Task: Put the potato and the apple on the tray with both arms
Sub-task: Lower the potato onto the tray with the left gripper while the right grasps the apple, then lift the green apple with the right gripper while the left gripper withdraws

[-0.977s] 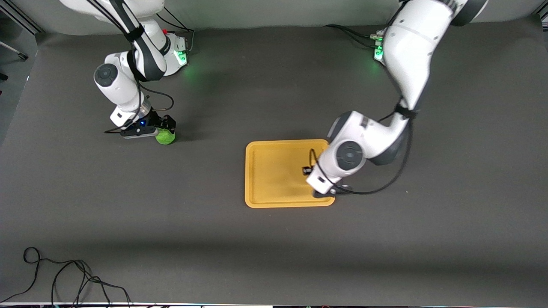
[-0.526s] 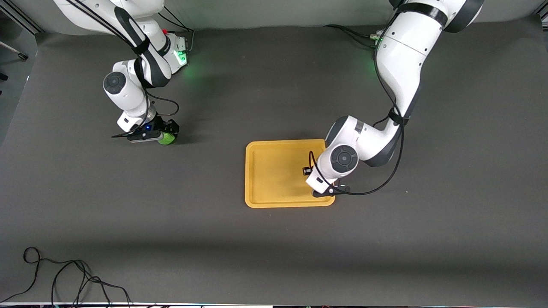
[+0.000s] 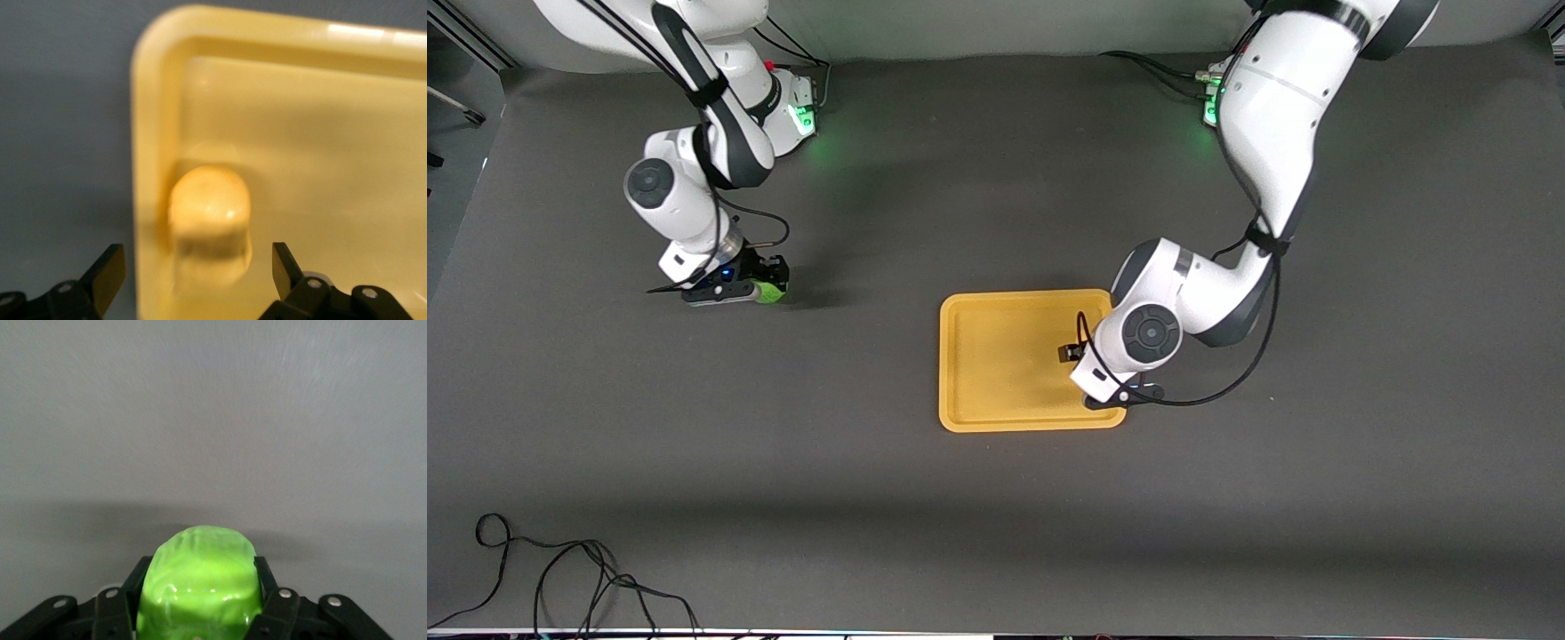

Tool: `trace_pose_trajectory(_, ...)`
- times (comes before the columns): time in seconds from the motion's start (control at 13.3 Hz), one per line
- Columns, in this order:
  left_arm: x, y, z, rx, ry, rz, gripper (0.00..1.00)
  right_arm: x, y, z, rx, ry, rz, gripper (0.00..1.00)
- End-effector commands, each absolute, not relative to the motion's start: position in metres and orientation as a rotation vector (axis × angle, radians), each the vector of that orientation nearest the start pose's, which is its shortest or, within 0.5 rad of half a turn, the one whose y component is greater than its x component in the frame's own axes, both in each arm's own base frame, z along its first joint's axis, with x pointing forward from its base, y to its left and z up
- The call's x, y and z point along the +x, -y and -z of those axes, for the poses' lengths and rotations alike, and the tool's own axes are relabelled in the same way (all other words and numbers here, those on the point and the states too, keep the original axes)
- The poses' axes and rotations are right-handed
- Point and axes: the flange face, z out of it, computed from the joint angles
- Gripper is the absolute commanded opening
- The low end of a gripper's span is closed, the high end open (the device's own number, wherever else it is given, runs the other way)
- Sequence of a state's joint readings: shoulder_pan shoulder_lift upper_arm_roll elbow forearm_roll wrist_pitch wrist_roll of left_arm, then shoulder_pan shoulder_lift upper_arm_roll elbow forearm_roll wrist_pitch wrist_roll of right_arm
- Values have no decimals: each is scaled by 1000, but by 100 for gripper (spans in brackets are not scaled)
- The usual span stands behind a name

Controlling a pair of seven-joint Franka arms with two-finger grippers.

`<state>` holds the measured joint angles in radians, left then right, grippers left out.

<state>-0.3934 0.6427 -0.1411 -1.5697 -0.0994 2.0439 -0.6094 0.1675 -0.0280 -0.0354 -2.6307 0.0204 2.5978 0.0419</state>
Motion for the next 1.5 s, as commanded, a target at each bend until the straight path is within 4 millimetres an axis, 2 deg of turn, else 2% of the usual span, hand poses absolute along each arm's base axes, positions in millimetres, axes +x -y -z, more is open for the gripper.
trace_pose_trajectory(0.0, 605, 292, -355, -3172, 237, -254, 99, 464, -58, -352, -3128, 115, -73, 41)
trace_pose_trajectory(0.08, 614, 262, -377, -3155, 214, -209, 100, 481, -54, -388, -3127, 98, -115, 41)
trace_pose_trajectory(0.23, 623, 198, -404, -3126, 164, -219, 100, 509, -52, -457, -3128, 89, -120, 41)
trace_pose_trajectory(0.38, 631, 124, -430, -3121, 107, -157, 99, 532, -55, -503, -3130, 83, -84, 41)
trace_pose_trajectory(0.53, 632, 58, -464, -3137, -38, -83, 100, 559, -59, -522, -3134, 81, -47, 41)
trace_pose_trajectory(0.6, 627, 36, -477, -3134, -91, -42, 100, 578, -63, -525, -3137, 86, -20, 41)
trace_pose_trajectory(0.75, 620, 10, -500, -3115, -149, 17, 100, 616, -80, -528, -3136, 96, 34, 41)
trace_pose_trajectory(0.9, 617, 7, -511, -3098, -182, 49, 100, 641, -147, -526, -3131, 178, 85, 41)
trace_pose_trajectory(1.05, 617, 5, -531, -3091, -182, 89, 100, 655, -216, -515, -3126, 144, 116, 41)
trace_pose_trajectory(1.28, 616, 13, -555, -3084, -209, 141, 100, 639, -341, -480, -3126, 44, 109, 40)
trace_pose_trajectory(1.43, 612, 14, -556, -3081, -279, 61, 100, 612, -427, -457, -3121, 9, 115, 40)
